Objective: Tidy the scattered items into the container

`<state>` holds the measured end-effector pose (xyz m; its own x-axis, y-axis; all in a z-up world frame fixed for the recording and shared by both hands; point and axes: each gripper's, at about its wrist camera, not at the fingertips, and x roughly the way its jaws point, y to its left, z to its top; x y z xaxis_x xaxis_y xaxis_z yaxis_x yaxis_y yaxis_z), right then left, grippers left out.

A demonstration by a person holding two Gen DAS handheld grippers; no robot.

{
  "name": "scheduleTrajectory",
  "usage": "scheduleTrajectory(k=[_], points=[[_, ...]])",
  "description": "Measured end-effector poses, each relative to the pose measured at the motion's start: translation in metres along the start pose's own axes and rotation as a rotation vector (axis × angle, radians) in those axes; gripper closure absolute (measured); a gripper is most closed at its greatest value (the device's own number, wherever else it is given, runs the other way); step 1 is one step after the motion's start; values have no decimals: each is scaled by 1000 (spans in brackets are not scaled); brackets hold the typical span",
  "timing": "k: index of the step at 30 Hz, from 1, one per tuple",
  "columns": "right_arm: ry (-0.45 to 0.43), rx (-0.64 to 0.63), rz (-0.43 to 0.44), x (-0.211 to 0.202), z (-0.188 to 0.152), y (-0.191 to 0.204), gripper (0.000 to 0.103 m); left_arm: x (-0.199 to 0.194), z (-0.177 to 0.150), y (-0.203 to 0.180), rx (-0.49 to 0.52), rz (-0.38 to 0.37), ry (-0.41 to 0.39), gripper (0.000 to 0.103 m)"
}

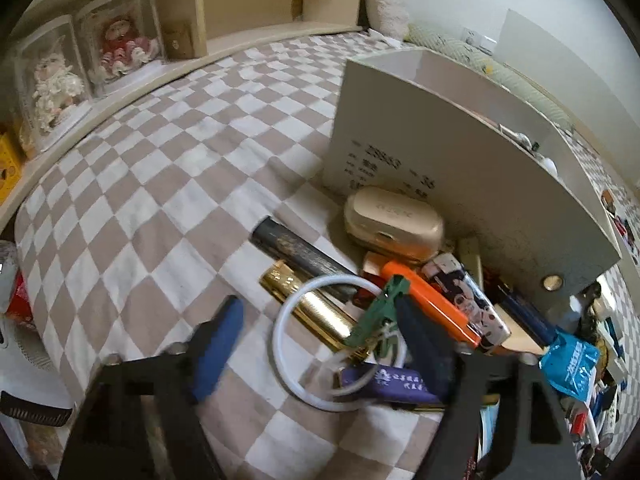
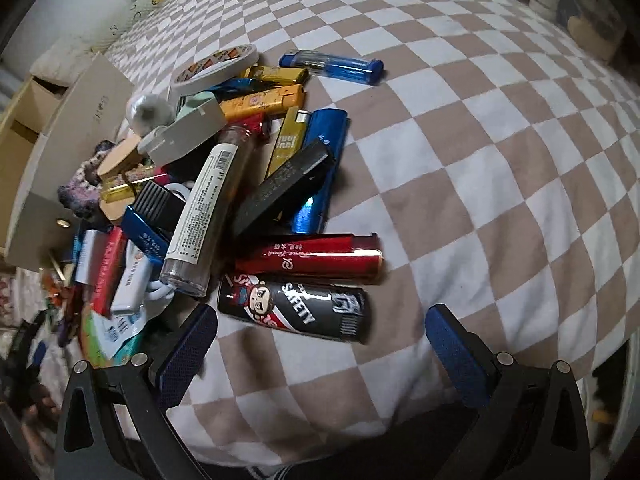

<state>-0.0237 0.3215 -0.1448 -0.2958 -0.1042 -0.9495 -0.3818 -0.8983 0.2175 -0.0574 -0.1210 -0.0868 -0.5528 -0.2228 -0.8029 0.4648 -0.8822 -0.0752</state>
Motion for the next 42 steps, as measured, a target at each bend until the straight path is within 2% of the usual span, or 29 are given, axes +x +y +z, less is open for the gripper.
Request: scheduleTrajectory(k=[8, 11, 13, 16, 18, 20, 22, 23, 27, 34, 37, 42], points=[[-76, -48, -85, 5, -6, 19, 0, 11, -2, 8, -40, 10, 48, 22], [-103, -87, -105, 9, -6, 27, 0, 13, -3, 7, -41, 8, 58, 12], [-116, -97, -103, 8, -6, 27, 1, 14, -4, 7, -43, 4, 64, 9], [-129, -76, -88, 3, -6, 19, 12, 17, -4, 6, -40, -2, 79, 7], [-135, -64, -69, -1, -7, 14, 14, 20, -4, 5, -35, -3, 89, 7], [-145, -53, -51, -4, -7, 12, 21, 20, -4, 3, -26, -11, 88, 8], [-149, -33, -19, -6, -6, 12, 21, 19, -5, 1, -13, -37, 88, 20], [-148, -16, 6, -7, -6, 7, 21, 18, -5, 0, -8, -63, 89, 39], [-143, 30, 70, -9, -7, 1, 21, 15, -5, -1, -1, -65, 78, 53], [-138, 89, 142, -7, 0, -6, 21, 12, 3, 12, -63, -137, 70, 70], [-131, 121, 180, -5, 6, -11, 21, 13, 9, 20, -94, -98, 52, 74], [-130, 152, 206, -1, 14, -15, 21, 15, 21, 41, -154, -30, 17, 74]])
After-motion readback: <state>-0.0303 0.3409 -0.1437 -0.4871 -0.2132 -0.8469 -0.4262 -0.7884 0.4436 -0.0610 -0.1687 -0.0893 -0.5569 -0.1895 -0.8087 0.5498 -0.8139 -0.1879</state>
